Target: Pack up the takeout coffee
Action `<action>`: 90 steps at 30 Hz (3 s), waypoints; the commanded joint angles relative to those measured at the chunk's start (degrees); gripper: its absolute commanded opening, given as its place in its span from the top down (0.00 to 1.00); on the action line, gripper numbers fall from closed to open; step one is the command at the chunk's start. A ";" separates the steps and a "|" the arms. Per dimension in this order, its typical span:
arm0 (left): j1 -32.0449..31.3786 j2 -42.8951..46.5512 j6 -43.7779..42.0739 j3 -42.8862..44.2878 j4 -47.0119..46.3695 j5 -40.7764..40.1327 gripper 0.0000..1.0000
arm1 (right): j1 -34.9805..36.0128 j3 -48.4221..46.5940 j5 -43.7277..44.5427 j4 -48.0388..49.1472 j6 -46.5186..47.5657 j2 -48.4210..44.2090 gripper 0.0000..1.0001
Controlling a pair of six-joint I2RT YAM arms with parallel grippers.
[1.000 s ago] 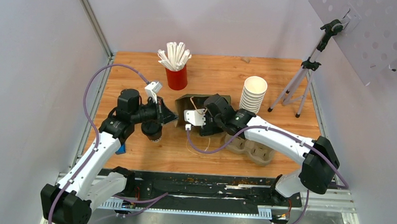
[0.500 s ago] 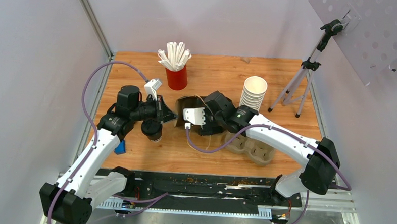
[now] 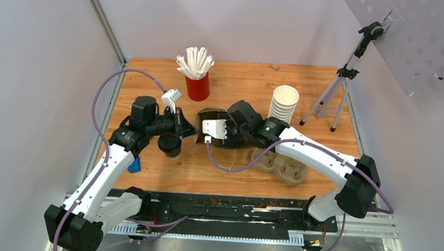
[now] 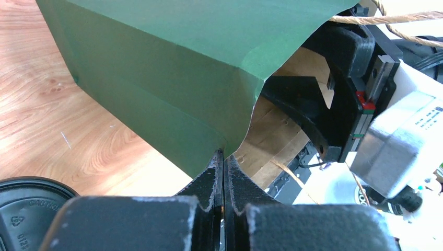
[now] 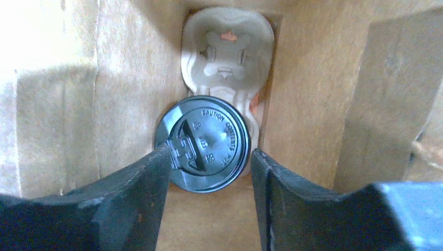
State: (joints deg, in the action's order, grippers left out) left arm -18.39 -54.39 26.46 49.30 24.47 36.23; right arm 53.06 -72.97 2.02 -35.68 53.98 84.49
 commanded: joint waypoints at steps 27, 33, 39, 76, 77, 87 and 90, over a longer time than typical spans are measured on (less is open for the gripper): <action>-0.24 0.87 -3.61 -2.25 -1.88 3.17 1.00 | -5.28 10.53 7.30 18.36 -2.98 0.81 0.64; -0.24 1.10 -3.52 -2.54 -1.70 3.22 1.00 | -5.60 11.02 9.10 20.37 -4.63 1.42 0.64; -0.24 1.06 -3.44 -2.36 -1.58 3.06 1.00 | -5.79 12.82 10.01 21.67 -4.65 1.11 0.64; -0.24 -0.19 -1.65 -1.46 -3.50 2.18 1.00 | -7.71 9.51 7.59 19.64 -6.61 1.59 0.62; -0.24 -0.06 -1.64 -1.46 -3.61 2.18 1.00 | -7.76 9.58 7.32 19.28 -6.53 1.36 0.61; -0.24 -1.06 -1.95 -0.87 -3.44 1.53 1.00 | -7.71 9.95 6.13 17.11 -6.47 -0.49 0.57; -0.24 -1.17 -1.95 -0.74 -3.36 1.28 1.00 | -7.71 9.86 6.06 16.39 -6.51 -0.93 0.56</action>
State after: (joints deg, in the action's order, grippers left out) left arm -18.39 -55.64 24.34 46.76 22.48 37.89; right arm 45.67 -61.47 8.78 -18.13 48.47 86.21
